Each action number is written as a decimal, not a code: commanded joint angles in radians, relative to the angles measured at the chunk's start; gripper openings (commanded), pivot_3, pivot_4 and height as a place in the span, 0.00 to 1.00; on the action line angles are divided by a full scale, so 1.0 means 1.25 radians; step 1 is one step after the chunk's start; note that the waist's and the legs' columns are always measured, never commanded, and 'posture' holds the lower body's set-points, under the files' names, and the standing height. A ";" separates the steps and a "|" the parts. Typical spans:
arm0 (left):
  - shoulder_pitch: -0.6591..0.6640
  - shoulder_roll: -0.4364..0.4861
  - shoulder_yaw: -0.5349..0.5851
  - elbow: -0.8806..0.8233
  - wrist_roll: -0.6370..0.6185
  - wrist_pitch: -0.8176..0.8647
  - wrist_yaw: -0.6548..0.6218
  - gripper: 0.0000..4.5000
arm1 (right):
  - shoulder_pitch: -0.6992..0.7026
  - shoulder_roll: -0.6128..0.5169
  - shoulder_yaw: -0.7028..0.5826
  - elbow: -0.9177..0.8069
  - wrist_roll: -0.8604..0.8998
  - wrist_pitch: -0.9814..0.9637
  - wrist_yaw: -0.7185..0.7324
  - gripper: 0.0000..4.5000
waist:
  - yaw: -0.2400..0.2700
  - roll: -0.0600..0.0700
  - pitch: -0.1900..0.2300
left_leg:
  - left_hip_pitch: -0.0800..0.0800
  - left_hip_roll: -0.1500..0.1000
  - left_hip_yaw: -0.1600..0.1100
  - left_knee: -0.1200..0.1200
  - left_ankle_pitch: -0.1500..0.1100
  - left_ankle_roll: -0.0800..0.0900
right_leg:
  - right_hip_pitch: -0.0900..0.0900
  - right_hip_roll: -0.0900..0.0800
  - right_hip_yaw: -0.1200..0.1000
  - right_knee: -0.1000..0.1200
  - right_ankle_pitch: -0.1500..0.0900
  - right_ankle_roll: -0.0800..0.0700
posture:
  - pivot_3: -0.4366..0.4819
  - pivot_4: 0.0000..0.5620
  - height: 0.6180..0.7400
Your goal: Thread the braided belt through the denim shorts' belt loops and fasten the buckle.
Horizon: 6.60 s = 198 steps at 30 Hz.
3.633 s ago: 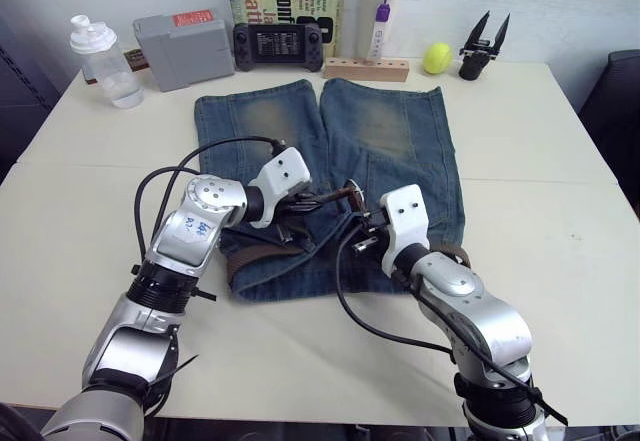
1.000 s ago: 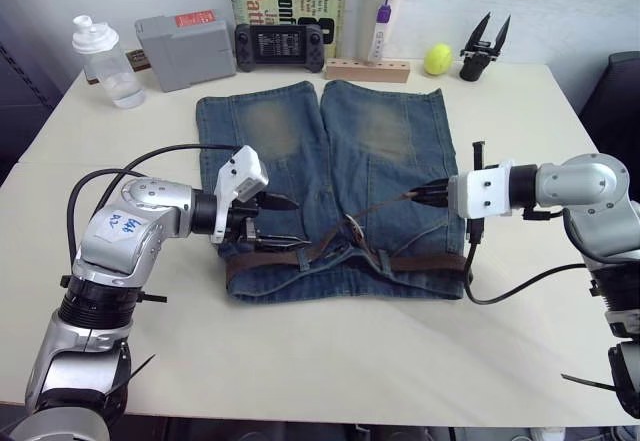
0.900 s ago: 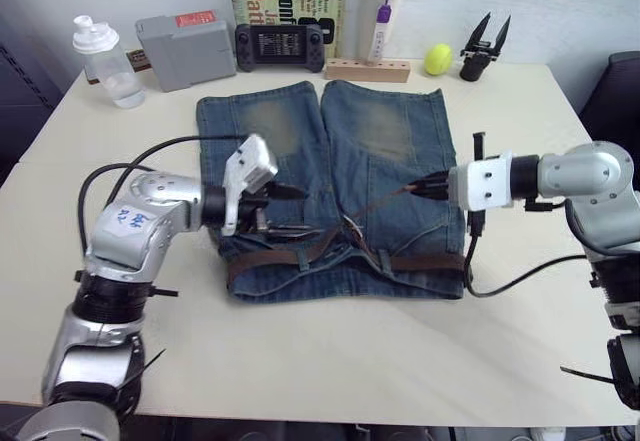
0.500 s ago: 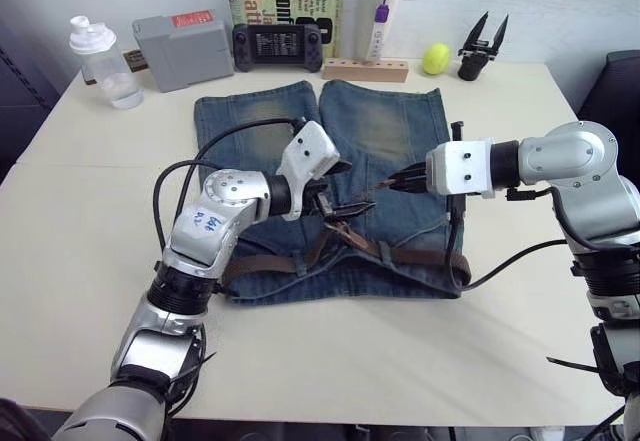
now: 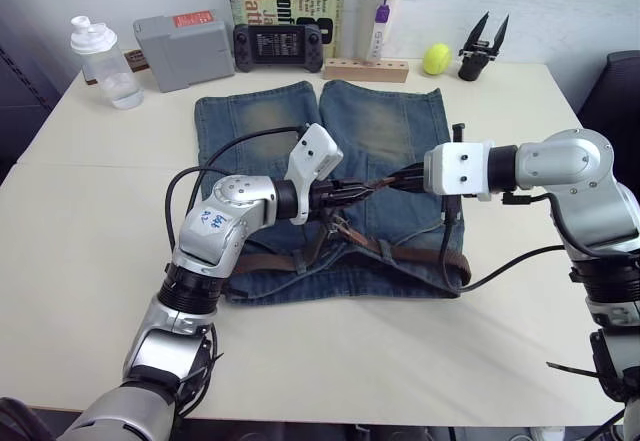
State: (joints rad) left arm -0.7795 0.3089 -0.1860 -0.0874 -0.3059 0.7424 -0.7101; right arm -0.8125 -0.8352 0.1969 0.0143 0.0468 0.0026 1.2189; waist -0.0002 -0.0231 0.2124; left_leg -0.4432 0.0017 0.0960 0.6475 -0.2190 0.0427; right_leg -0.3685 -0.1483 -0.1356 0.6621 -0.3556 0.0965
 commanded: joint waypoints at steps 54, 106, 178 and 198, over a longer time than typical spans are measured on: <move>0.105 -0.072 0.553 -0.057 -0.380 0.626 0.382 0.00 | 0.224 0.252 -0.042 -0.109 0.398 0.616 -0.218 0.01 | -0.001 -0.001 -0.001 | 0.005 0.000 -0.002 -0.002 -0.002 -0.003 | 0.005 0.001 0.000 -0.003 0.000 0.000 | 0.48 0.27 0.65; 0.268 0.087 0.323 -0.095 -0.331 0.363 0.275 0.00 | 0.103 0.255 -0.020 0.041 0.362 0.604 -0.048 0.01 | -0.001 -0.001 -0.001 | 0.001 0.001 0.002 -0.003 -0.003 -0.003 | -0.002 0.000 0.003 -0.003 0.000 0.000 | 0.48 0.27 0.65; 0.263 0.078 0.292 -0.118 -0.292 0.167 0.218 0.00 | 0.061 0.335 0.085 0.118 0.246 0.537 -0.017 0.01 | -0.002 0.000 -0.001 | 0.001 0.001 0.003 -0.005 -0.003 -0.003 | -0.004 0.000 0.003 -0.003 0.000 0.000 | 0.48 0.27 0.65; 0.380 0.007 0.297 -0.031 -0.245 -0.183 0.069 0.00 | 0.052 0.344 0.079 0.134 0.249 0.548 -0.028 0.01 | -0.002 0.000 -0.001 | 0.001 0.001 0.005 -0.007 -0.003 -0.003 | -0.005 0.000 0.001 -0.003 0.000 0.000 | 0.48 0.27 0.65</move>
State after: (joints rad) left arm -0.3027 0.3209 0.1718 -0.1062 -0.5944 0.5414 -0.6090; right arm -0.7315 -0.4132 0.3050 0.1789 0.3538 0.6864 1.1781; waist -0.0032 -0.0237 0.2117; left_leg -0.4414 0.0029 0.1029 0.6394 -0.2223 0.0397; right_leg -0.3746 -0.1486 -0.1341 0.6588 -0.3555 0.0967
